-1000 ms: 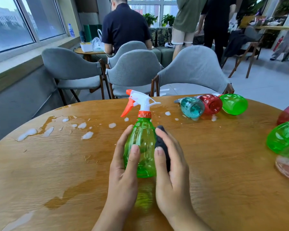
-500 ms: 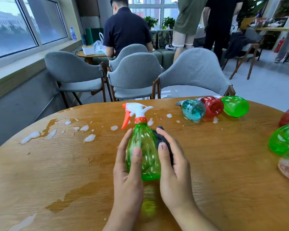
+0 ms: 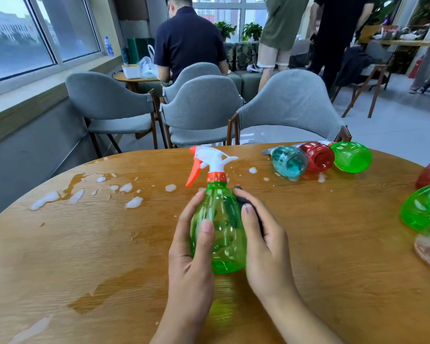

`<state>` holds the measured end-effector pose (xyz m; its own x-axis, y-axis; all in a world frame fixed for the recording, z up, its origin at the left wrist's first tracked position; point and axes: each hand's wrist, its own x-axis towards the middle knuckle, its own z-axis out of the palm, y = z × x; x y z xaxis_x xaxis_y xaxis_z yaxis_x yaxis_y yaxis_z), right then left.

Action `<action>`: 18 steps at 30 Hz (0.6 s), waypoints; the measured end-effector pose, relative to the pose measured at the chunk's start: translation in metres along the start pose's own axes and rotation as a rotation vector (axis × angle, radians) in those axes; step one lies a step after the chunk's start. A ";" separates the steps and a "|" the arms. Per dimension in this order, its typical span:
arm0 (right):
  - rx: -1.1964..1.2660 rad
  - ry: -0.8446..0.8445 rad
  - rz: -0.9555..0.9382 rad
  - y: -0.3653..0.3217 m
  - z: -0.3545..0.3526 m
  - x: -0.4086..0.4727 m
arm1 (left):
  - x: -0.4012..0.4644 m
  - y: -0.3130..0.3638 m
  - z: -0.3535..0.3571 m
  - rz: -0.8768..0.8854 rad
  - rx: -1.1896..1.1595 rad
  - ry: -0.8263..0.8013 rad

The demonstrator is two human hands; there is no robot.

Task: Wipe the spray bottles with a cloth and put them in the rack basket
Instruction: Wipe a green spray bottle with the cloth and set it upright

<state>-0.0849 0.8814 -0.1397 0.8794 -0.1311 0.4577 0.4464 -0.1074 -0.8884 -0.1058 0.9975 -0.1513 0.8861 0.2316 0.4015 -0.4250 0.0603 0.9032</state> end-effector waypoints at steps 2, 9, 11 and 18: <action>-0.095 -0.023 -0.082 0.003 0.005 -0.020 | 0.006 -0.003 -0.006 -0.015 -0.016 0.050; -0.316 -0.165 -0.552 -0.003 0.004 -0.015 | 0.000 -0.003 -0.002 0.020 -0.031 -0.017; -0.285 -0.144 -0.508 -0.006 0.002 -0.007 | -0.004 -0.003 0.002 0.000 -0.007 -0.044; -0.018 0.011 -0.059 0.000 0.003 0.000 | -0.005 0.001 0.001 -0.026 -0.021 0.000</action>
<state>-0.0841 0.8847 -0.1396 0.8496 -0.1345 0.5100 0.4946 -0.1329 -0.8589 -0.1103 0.9958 -0.1522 0.8968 0.2294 0.3784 -0.4060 0.0862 0.9098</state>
